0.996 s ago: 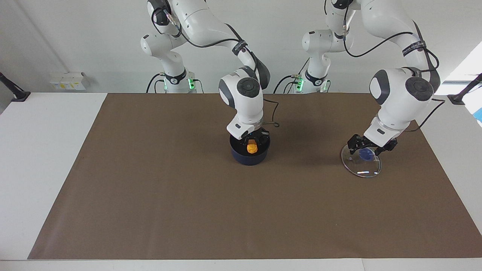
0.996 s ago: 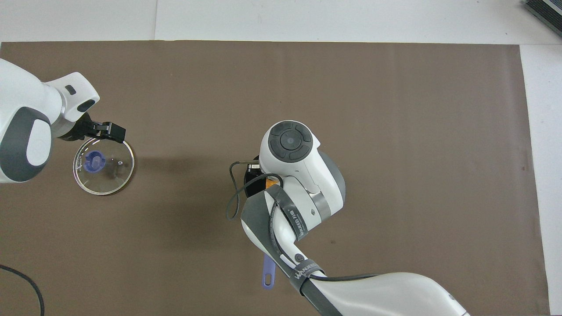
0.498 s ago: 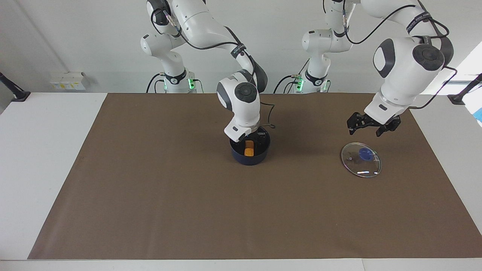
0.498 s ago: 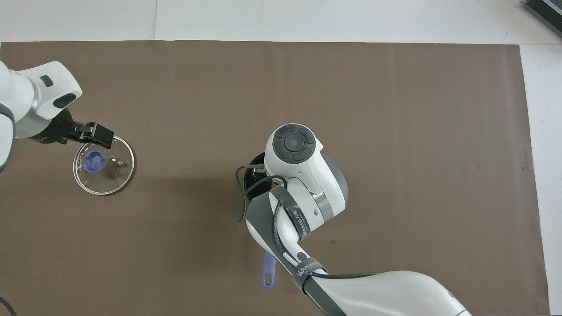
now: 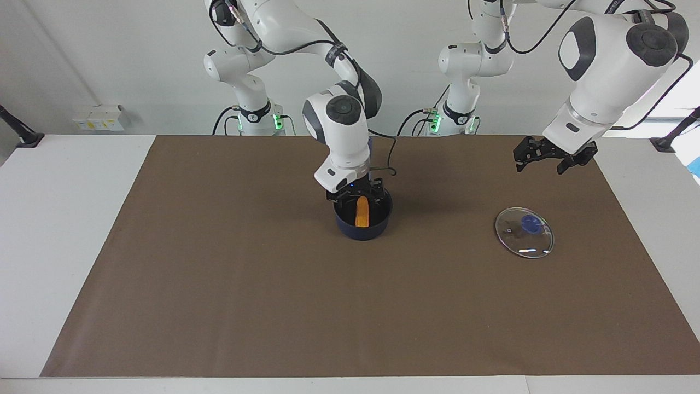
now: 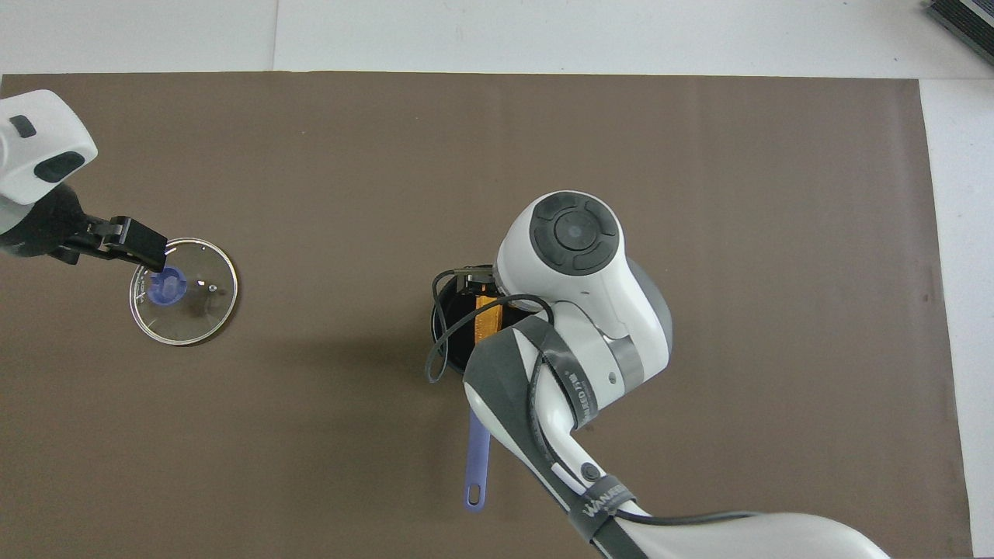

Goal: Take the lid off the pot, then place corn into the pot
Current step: 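Release the corn into the pot and raise the right gripper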

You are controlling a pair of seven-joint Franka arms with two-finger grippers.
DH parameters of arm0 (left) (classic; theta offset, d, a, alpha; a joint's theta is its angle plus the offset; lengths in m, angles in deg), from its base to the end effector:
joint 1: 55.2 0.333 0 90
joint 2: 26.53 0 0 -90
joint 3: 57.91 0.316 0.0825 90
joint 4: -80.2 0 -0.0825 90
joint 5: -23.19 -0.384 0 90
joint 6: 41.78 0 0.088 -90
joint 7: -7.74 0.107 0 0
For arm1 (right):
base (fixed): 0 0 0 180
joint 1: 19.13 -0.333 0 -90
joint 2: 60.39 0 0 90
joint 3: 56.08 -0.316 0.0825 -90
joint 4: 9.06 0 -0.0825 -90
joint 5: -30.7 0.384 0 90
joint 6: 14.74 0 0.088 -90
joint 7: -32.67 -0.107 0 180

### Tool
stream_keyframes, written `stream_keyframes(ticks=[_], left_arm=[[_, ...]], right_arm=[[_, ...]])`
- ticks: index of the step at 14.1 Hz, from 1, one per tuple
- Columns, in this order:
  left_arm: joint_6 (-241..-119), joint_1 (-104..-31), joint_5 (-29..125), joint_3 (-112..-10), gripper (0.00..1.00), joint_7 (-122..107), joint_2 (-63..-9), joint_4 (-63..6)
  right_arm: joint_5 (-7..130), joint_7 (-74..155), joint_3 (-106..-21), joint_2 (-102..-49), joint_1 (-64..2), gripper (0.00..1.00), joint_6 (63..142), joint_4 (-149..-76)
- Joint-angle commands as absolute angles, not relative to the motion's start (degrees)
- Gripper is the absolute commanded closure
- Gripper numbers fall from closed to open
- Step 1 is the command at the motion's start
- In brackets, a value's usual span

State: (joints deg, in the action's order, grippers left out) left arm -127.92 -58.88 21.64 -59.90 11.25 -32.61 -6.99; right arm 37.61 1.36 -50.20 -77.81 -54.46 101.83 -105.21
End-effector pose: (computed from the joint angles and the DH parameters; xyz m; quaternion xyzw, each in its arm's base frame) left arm 0.5752 -0.0530 0.5819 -0.9948 0.0798 0.0619 0.0129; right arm 0.5612 0.3316 0.4307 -0.9981 0.0389 -0.0035 0.0477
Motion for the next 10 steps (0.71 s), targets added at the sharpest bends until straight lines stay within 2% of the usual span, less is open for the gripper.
stream_keyframes(ticks=[1,4,10], left_arm=[[-126.07,-59.42,22.04,-59.32,0.0,12.04,-29.28,-6.8],[-126.24,-59.07,22.13,-59.32,0.0,12.05,-27.23,-9.71],[-122.39,-59.24,22.05,-59.23,0.0,11.78,-27.58,-6.46]], right_arm=[[35.01,5.94,-50.63,-71.84,-50.61,0.0,96.73,-106.53],[34.91,11.03,-50.63,-67.44,-46.57,0.0,91.62,-106.62],[34.91,22.11,-50.54,-59.0,-34.62,0.0,80.98,-106.36]])
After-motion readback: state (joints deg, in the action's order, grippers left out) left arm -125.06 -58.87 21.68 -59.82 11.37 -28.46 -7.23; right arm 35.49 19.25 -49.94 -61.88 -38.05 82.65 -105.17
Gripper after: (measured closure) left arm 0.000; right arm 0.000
